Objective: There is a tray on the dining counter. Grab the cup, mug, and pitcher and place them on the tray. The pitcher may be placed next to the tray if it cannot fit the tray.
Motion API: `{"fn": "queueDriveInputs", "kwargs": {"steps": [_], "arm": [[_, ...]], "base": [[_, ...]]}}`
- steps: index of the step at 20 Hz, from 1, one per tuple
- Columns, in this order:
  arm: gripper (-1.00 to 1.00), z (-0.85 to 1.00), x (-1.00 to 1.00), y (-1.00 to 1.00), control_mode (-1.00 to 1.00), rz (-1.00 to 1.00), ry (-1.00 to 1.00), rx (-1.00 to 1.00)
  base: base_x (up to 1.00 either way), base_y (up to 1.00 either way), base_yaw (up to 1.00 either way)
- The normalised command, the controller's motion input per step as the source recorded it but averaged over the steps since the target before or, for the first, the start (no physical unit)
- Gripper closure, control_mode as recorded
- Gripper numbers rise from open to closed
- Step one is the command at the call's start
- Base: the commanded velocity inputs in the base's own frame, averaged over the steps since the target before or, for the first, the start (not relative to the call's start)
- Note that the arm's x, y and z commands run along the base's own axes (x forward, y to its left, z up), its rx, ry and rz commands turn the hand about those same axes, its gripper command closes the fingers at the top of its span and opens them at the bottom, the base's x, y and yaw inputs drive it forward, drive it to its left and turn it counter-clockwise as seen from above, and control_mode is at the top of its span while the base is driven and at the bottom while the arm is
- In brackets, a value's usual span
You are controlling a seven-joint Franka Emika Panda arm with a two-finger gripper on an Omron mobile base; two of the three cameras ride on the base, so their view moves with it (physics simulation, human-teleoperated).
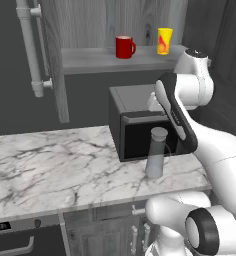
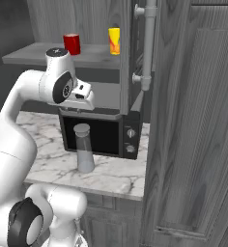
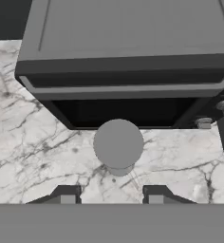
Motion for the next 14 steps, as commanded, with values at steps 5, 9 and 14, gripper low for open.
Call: {"fn": "queueDriveInputs", "kwargs": {"steps": [5, 9, 14], "arm": [[-1.0, 0.0, 0.0, 0.0, -1.0, -0.03, 0.01, 0.0], [-1.0, 0.12, 0.0, 0.0, -1.0, -0.23, 0.0, 0.0], [-1.0, 0.18, 0.0, 0.01, -1.0, -0.39, 0.0, 0.0]], "base": [[0.0, 0.0, 0.0], [0.0, 0.0, 0.0], [0.0, 0.0, 0.0]]}}
